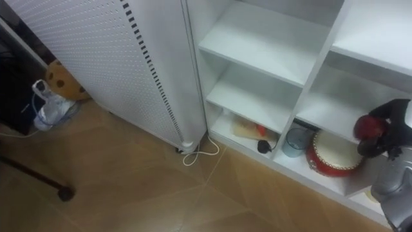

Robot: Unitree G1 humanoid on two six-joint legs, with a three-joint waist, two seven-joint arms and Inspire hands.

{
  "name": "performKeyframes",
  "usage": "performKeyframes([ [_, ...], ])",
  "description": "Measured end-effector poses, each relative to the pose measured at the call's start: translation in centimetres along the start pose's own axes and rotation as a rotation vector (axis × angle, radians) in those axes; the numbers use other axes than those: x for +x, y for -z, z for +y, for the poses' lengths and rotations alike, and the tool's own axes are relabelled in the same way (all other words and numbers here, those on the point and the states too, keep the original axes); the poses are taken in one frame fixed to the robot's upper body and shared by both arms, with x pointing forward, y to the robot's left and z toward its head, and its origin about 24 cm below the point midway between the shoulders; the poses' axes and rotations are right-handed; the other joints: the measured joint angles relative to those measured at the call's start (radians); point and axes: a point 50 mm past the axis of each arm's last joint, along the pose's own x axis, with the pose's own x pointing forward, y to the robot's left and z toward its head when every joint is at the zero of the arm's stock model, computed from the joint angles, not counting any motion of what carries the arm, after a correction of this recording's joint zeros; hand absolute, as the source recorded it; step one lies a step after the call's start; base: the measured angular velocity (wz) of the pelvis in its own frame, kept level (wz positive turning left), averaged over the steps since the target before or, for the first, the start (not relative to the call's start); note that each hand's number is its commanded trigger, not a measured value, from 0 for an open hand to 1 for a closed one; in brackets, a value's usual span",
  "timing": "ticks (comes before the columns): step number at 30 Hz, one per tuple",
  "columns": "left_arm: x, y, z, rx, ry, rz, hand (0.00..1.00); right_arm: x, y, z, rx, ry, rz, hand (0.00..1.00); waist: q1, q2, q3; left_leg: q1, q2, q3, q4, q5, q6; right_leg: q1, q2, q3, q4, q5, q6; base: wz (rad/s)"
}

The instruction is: Arrange fruit in the closet

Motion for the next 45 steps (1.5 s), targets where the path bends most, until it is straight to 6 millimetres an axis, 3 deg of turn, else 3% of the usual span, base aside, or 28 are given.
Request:
performKeyframes([
  [4,0.0,0.1,0.6,0.001,-0.040,0.002,0.00,0.1,-0.3,-0.4,0.007,0.060,-0.005,1.00,0.000,0.000,0.0000,-0.003,-0.001,0.000,0.008,0.000,0.000,-0.002,-0.003,0.001,0.007,-0.001,-0.001,0.00],
  [6,0.0,0.1,0.7,0.002,-0.050,0.003,0.00,0.1,-0.3,-0.6,0.008,0.092,-0.006,0.04,0.000,0.000,0.0000,-0.006,-0.002,0.001,0.021,-0.003,0.004,-0.003,-0.006,0.001,0.018,-0.005,0.000,0.00],
  [7,0.0,0.1,0.7,0.002,-0.053,0.003,0.00,0.2,-0.4,-0.9,0.011,0.112,-0.007,0.00,0.000,0.000,-0.0001,-0.008,-0.001,0.000,0.025,-0.005,0.006,-0.003,-0.007,0.001,0.021,-0.006,0.000,0.00],
  [11,0.0,0.1,0.8,0.002,-0.066,0.002,0.00,0.6,-0.8,-1.8,0.044,0.169,0.004,0.00,0.000,0.000,-0.0004,-0.010,-0.001,-0.001,0.029,-0.009,0.013,-0.003,-0.008,0.000,0.022,-0.005,0.000,0.00],
  [25,0.0,0.2,1.2,-0.003,-0.136,0.015,0.00,0.6,-0.1,-2.0,0.169,0.228,0.113,0.00,0.001,0.001,-0.0020,-0.021,-0.002,0.002,0.053,-0.015,0.016,0.000,-0.023,-0.013,0.037,-0.007,0.010,0.02],
  [33,0.0,0.2,1.8,-0.021,-0.165,0.020,0.00,0.5,0.6,-2.0,0.186,0.229,0.161,0.00,0.002,0.002,-0.0029,-0.009,-0.027,-0.001,0.056,-0.016,0.018,0.011,-0.036,-0.007,0.048,-0.014,0.018,0.05],
  [45,-0.3,1.3,1.4,-0.001,-0.118,0.035,0.00,-0.7,3.1,-0.4,0.077,0.128,0.136,0.00,0.006,0.041,-0.0092,0.070,-0.014,0.004,0.070,-0.049,0.033,0.100,-0.032,-0.006,0.038,-0.025,0.037,-0.02],
])
